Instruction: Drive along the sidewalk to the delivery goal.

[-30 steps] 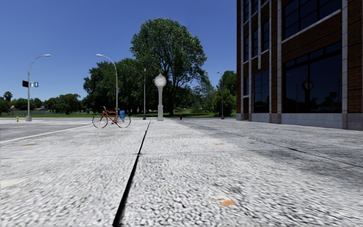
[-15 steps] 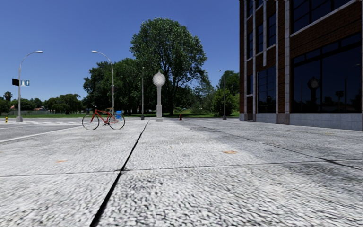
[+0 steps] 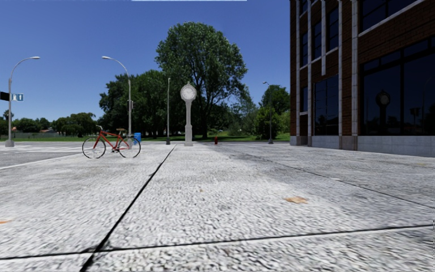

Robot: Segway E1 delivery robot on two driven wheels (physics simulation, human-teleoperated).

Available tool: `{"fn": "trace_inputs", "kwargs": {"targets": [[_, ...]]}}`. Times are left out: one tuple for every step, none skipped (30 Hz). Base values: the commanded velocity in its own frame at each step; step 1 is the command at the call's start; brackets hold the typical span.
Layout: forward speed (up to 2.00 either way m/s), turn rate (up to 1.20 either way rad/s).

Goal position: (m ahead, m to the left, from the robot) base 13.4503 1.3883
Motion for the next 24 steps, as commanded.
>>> {"fn": "trace_inputs", "kwargs": {"targets": [[2.00,0.00],[2.00,0.00],[2.00,0.00],[2.00,0.00],[2.00,0.00],[2.00,0.00],[2.00,0.00],[2.00,0.00],[2.00,0.00],[2.00,0.00],[2.00,0.00],[2.00,0.00],[2.00,0.00],[2.00,0.00],[2.00,0.00],[2.00,0.00],[2.00,0.00],[2.00,0.08],[2.00,0.12],[2.00,0.13],[2.00,0.13],[2.00,0.13],[2.00,0.14],[2.00,0.15]]}}
